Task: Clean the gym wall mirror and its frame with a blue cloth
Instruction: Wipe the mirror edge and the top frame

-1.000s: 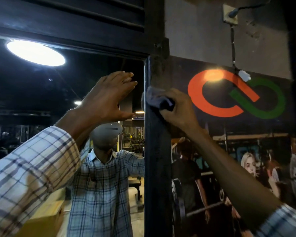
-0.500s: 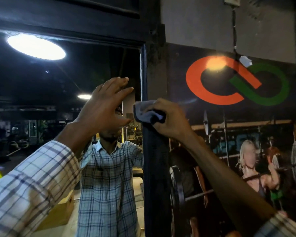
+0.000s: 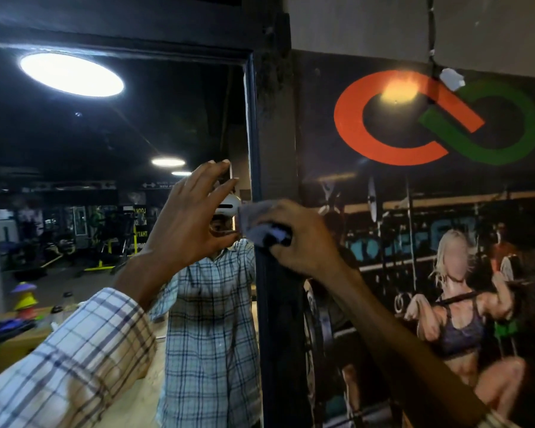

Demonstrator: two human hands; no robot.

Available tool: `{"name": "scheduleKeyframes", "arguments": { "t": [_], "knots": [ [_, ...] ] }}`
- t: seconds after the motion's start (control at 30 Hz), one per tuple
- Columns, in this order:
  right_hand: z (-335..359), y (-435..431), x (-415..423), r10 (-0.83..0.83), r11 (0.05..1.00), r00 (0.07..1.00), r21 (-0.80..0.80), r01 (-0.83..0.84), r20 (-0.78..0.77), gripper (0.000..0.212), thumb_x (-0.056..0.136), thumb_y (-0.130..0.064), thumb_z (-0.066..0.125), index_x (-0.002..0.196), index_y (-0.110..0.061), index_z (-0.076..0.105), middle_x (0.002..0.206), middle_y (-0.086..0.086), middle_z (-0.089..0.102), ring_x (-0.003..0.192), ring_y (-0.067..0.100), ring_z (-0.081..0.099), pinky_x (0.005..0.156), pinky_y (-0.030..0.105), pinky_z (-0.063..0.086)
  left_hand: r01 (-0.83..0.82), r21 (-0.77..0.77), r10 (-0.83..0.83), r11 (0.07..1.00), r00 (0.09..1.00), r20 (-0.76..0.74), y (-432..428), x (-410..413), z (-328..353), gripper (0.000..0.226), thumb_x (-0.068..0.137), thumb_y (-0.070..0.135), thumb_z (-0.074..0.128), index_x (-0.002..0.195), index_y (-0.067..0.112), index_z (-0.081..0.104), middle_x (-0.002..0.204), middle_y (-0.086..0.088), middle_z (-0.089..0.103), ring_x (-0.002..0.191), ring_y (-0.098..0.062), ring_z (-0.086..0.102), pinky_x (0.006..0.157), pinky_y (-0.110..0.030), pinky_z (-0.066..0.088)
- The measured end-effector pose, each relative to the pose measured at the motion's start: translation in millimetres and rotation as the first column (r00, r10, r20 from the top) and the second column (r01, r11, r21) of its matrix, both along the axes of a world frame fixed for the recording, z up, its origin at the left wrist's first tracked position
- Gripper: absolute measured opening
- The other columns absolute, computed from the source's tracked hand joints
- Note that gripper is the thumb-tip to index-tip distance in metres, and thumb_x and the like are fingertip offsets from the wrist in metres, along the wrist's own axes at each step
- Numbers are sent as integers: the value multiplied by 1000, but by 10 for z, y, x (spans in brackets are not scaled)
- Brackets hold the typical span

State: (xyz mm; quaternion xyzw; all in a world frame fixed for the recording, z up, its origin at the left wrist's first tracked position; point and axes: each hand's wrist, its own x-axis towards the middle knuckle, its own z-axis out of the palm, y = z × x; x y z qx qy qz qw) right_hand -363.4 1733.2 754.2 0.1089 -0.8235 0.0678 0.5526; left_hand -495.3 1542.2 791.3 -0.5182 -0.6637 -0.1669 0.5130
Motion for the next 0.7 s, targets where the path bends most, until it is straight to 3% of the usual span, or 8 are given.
{"name": "scheduleKeyframes", "arguments": {
  "t": [0.07,0.13,0.2,0.33,0.47,0.5,0.6,0.7],
  "knots": [
    [-55,34,-1,7,1000,1000,2,-7,-22,38,79,-3,78,116,-12,72,117,-1,66,106,6,59,92,17,50,-11,-8,11,1000,1000,6,-8,7,-66,99,73,56,82,155,16,44,169,-8,24,155,-30,21,122,-54,26],
    [-88,81,-4,-42,974,959,-225,-23,-282,37,76,3,76,112,-9,73,107,-2,65,95,2,57,83,8,45,-10,-6,10,1000,1000,27,-20,21,-132,100,73,56,83,155,17,43,168,-9,24,155,-31,22,122,-56,28],
    [-157,32,-55,-114,921,910,-386,-54,-399,38,74,3,76,110,-10,73,106,-2,65,94,4,59,79,13,49,1,-3,0,1000,999,49,-38,20,-204,99,73,56,82,156,17,43,169,-8,24,156,-32,22,121,-57,28],
    [-454,-110,-132,-37,984,978,-179,0,-205,39,78,-4,76,116,-13,69,121,-1,64,112,10,60,93,30,56,-20,-29,21,999,998,61,-96,-7,-326,100,75,55,83,157,18,40,171,-7,21,158,-30,18,123,-56,26],
    [-592,-125,-85,-118,880,928,-470,-67,-353,45,81,-1,75,123,-18,67,128,-4,61,116,6,60,94,25,57,-19,-32,22,999,997,77,-131,-5,-452,98,76,57,78,158,18,40,172,-5,17,158,-30,16,122,-50,19],
    [-638,-174,-67,-100,889,943,-454,-58,-317,45,82,-4,74,124,-19,67,130,-3,60,118,8,60,94,25,57,-18,-33,20,999,996,83,-129,1,-485,98,76,57,79,158,18,40,172,-6,17,158,-31,16,122,-50,18],
    [-817,-184,-27,-34,979,993,-205,9,-117,44,81,-5,75,124,-14,67,129,1,62,117,14,61,94,31,57,-1,-33,4,999,996,85,-121,10,-588,97,77,54,82,157,18,40,172,-7,18,158,-31,16,122,-50,19],
    [-893,-90,26,-129,900,964,-435,15,-234,41,82,-1,74,121,-11,68,127,-2,61,114,11,62,95,25,56,25,-28,-23,999,996,91,-132,-6,-706,97,78,51,83,159,19,38,172,-6,17,158,-31,15,122,-50,19]
  ]
}}
